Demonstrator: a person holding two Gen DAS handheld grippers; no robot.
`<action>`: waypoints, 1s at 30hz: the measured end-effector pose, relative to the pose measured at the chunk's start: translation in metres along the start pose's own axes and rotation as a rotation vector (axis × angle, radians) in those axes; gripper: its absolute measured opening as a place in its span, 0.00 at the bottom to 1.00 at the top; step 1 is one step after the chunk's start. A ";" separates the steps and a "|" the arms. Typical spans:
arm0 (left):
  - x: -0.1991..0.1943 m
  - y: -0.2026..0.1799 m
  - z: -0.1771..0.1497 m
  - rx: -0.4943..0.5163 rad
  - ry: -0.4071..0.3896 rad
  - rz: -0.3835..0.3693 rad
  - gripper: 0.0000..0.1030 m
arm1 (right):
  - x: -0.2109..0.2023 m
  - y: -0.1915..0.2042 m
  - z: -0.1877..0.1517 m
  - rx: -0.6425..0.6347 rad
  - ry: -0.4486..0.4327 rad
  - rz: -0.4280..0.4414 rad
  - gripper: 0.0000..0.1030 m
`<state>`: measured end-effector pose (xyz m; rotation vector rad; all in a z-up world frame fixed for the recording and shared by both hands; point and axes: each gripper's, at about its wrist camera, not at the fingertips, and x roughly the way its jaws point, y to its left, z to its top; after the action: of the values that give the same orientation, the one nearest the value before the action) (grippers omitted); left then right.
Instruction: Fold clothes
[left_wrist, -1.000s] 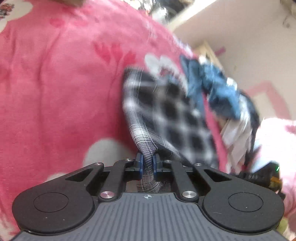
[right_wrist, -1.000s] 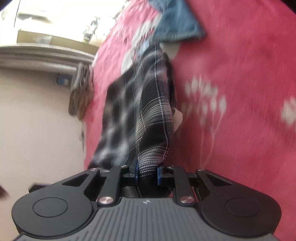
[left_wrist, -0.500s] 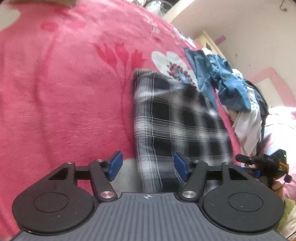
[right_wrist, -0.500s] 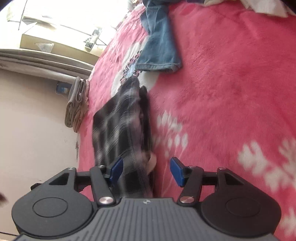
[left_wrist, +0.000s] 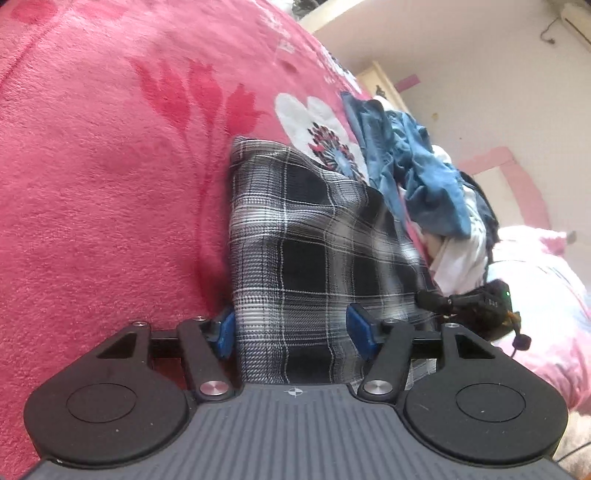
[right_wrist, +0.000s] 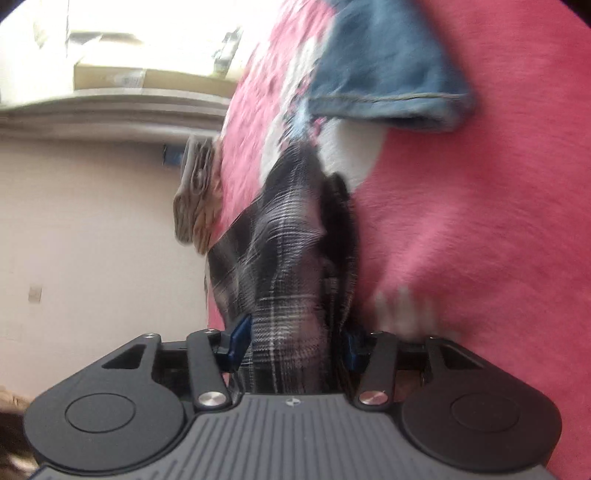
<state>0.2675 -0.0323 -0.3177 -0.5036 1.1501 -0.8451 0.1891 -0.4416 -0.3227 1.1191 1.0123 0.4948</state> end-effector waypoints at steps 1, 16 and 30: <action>-0.002 0.001 -0.001 0.005 0.016 -0.009 0.54 | 0.000 0.002 0.001 -0.021 0.026 0.004 0.50; 0.013 0.006 0.005 -0.056 -0.009 -0.031 0.28 | 0.032 0.017 0.006 -0.090 0.089 0.000 0.39; -0.024 -0.071 0.003 0.115 -0.084 0.121 0.09 | 0.023 0.134 -0.045 -0.495 -0.027 -0.367 0.32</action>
<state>0.2439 -0.0564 -0.2505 -0.3680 1.0385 -0.7733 0.1807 -0.3482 -0.2141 0.4849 0.9746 0.4009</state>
